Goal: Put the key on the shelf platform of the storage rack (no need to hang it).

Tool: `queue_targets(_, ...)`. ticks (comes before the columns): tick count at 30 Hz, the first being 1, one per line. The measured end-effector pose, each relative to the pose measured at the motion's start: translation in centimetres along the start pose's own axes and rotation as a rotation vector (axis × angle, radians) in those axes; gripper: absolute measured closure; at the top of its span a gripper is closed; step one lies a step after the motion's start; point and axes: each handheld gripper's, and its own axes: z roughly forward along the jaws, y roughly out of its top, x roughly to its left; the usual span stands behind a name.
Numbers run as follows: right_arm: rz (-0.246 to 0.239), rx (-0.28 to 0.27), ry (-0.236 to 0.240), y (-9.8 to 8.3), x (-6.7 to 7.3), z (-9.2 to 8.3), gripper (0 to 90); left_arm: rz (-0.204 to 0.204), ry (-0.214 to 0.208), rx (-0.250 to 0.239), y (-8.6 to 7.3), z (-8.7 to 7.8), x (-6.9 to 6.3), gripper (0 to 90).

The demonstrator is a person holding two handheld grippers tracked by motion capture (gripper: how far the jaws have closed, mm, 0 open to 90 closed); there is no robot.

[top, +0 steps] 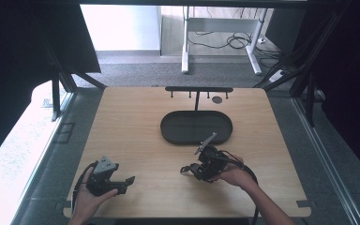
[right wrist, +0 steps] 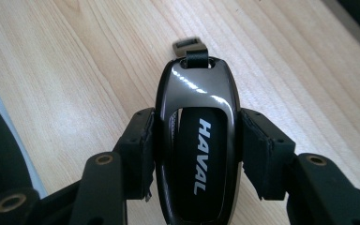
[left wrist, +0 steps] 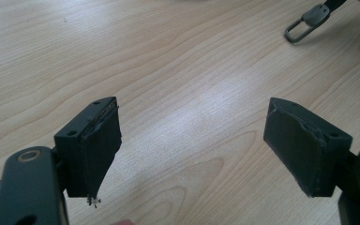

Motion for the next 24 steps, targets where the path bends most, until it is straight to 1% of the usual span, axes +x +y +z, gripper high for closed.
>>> queue_targets(6,0.004,-0.012,0.007,0.3,-0.3,-0.8,49.5,0.000,-0.002,-0.001,0.0,0.1,-0.1,19.5)
queue_targets(9,0.017,-0.044,-0.004,0.6,-0.5,-1.5,49.5,-0.001,0.003,-0.002,0.0,0.0,0.1,19.5)
queue_targets(11,0.021,-0.065,0.005,0.8,-0.6,-2.1,49.6,-0.008,0.004,-0.004,-0.1,-0.1,0.2,19.5)
queue_targets(13,0.022,-0.073,0.010,1.0,-0.7,-2.5,49.6,-0.011,0.005,-0.007,-0.1,-0.1,0.3,19.5)
queue_targets(24,0.012,-0.106,-0.007,2.3,-1.6,-4.2,49.5,-0.010,0.004,-0.003,-0.1,0.0,0.3,19.5)
